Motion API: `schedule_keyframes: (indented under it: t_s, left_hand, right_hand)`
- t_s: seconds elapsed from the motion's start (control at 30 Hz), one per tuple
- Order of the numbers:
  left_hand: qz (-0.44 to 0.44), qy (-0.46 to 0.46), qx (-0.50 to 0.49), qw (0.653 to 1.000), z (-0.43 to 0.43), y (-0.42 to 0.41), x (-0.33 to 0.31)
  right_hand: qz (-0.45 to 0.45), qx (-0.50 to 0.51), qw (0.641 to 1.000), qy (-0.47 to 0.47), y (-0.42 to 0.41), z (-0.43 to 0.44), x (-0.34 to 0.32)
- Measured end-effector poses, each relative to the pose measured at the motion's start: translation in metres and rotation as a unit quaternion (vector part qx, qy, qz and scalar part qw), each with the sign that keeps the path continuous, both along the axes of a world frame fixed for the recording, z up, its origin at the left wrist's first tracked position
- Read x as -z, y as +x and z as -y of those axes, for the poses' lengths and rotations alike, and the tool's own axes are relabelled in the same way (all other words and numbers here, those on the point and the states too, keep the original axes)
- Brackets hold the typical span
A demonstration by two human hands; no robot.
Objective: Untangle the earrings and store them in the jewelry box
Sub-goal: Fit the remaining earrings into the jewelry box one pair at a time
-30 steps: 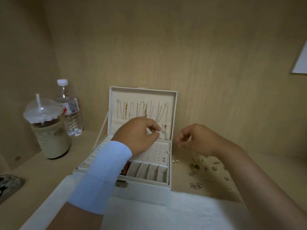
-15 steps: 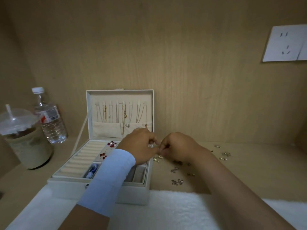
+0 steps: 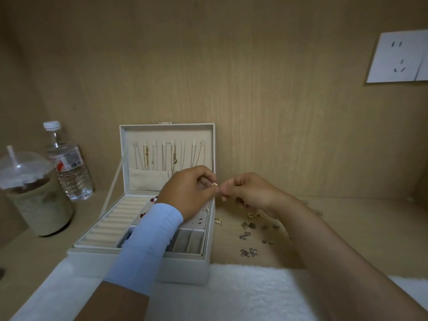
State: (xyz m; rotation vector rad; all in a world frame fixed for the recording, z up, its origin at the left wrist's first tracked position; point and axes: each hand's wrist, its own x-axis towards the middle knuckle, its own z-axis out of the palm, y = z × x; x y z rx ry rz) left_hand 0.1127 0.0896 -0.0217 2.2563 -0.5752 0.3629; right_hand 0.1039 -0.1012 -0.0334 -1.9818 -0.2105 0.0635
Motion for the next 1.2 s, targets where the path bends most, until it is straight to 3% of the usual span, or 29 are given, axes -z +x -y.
schedule_keyframes:
  t_s: [0.1, 0.17, 0.43, 0.67, 0.8, 0.93, 1.2]
  left_hand:
    - [-0.004, 0.005, -0.022, 1.000, -0.009, 0.004, -0.003]
    - [-0.006, 0.004, -0.027, 1.000, -0.013, 0.006, -0.004]
    - [-0.035, 0.007, -0.026, 0.999, -0.017, 0.007, -0.005]
    - [-0.052, 0.009, -0.008, 0.999, -0.025, 0.009, -0.012]
    - [-0.070, 0.004, 0.011, 0.997, -0.040, 0.008, -0.022]
    - [-0.079, -0.040, 0.051, 0.995, -0.049, 0.006, -0.029]
    - [-0.066, -0.106, 0.048, 0.991, -0.079, 0.016, -0.031]
  right_hand:
    - [0.031, 0.006, 0.982, -0.185, 0.005, -0.004, 0.012]
    - [0.009, -0.020, 0.967, -0.253, 0.005, -0.009, 0.019]
    - [0.050, -0.010, 0.942, -0.330, 0.006, -0.022, 0.029]
    - [0.085, 0.018, 0.960, -0.267, 0.004, -0.010, 0.011]
    - [0.096, 0.036, 0.990, -0.102, -0.009, -0.010, -0.018]
    - [0.077, 0.014, 0.997, 0.022, -0.013, -0.029, -0.035]
    - [0.011, -0.044, 0.996, 0.077, 0.013, -0.073, -0.047]
